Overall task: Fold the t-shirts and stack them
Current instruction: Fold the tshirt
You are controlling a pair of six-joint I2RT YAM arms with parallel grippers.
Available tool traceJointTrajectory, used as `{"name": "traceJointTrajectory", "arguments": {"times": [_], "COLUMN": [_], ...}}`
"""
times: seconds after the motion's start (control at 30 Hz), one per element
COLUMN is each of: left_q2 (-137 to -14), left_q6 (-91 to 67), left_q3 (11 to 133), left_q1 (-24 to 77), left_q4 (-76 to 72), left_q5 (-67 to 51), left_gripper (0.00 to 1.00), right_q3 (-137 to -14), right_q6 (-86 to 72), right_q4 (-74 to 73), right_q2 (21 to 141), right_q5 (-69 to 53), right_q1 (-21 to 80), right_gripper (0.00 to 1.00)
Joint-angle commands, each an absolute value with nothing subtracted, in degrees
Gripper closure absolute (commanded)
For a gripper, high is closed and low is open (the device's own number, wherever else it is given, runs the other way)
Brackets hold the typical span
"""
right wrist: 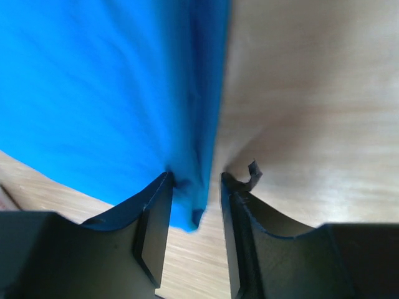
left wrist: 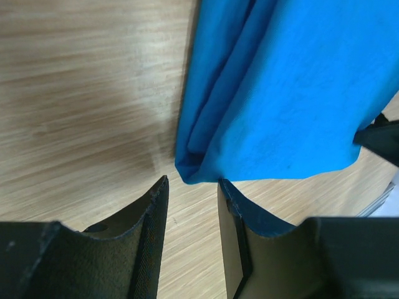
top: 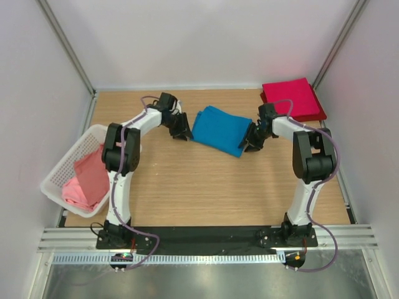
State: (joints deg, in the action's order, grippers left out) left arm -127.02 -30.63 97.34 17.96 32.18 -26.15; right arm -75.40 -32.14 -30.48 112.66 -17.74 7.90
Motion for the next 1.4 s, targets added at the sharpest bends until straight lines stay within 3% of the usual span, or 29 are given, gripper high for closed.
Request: {"name": "traceJointTrajectory", "arguments": {"times": [0.0, 0.13, 0.17, 0.27, 0.3, 0.37, 0.43, 0.47, 0.53, 0.63, 0.97, 1.17, 1.37], "left_q2": [-126.83, -125.25, -124.98, -123.05, -121.39, -119.63, -116.82, -116.02, -115.23, -116.97, -123.39, -127.78, -132.97], "left_q6": [-28.21, -28.21, -28.39, -28.56, -28.56, -29.88, -32.41, -33.30, -34.54, -34.81, -39.19, -48.50, -50.10], "left_q3": [96.25, 92.21, 91.41, 89.13, 88.69, 87.19, 86.05, 85.61, 85.87, 88.32, 98.34, 101.95, 101.60], "left_q1": [18.72, 19.60, 19.77, 19.78, 19.69, 19.69, 19.60, 19.60, 19.60, 19.69, 20.74, 24.25, 27.51], "left_q4": [33.57, 32.26, 32.26, 32.52, 32.26, 31.82, 30.59, 30.59, 30.85, 31.90, 29.01, 16.19, 12.75], "left_q5": [-27.68, -26.64, -26.28, -23.48, -23.03, -21.81, -21.62, -21.53, -21.62, -22.67, -35.59, -44.27, -44.74], "left_gripper": [0.62, 0.70, 0.81, 1.00, 1.00, 1.00, 0.99, 0.96, 0.84, 0.75, 0.72, 0.72, 0.73], "right_q3": [-71.29, -69.17, -69.34, -70.22, -70.83, -71.45, -72.77, -72.86, -73.30, -75.23, -85.25, -88.33, -88.95], "right_q6": [-30.24, -29.88, -29.80, -29.10, -28.66, -27.95, -27.25, -27.51, -29.00, -30.23, -24.63, -23.82, -22.06], "right_q4": [-31.81, -31.90, -32.51, -34.36, -34.89, -36.12, -37.09, -37.09, -35.35, -32.44, -25.05, -23.03, -22.50], "right_q2": [108.02, 107.67, 107.49, 106.79, 106.53, 105.91, 104.95, 104.16, 102.05, 103.00, 114.95, 118.82, 121.90], "right_q5": [-14.42, -13.71, -13.36, -11.95, -11.78, -12.30, -12.74, -12.40, -12.39, -12.40, -10.98, -12.13, -13.80], "right_q1": [8.35, 8.35, 8.35, 8.35, 8.35, 8.35, 8.44, 8.35, 8.00, 7.56, 4.92, 3.16, 3.08], "right_gripper": [0.57, 0.57, 0.57, 0.63, 0.64, 0.63, 0.56, 0.44, 0.37, 0.32, 0.31, 0.32, 0.32]}}
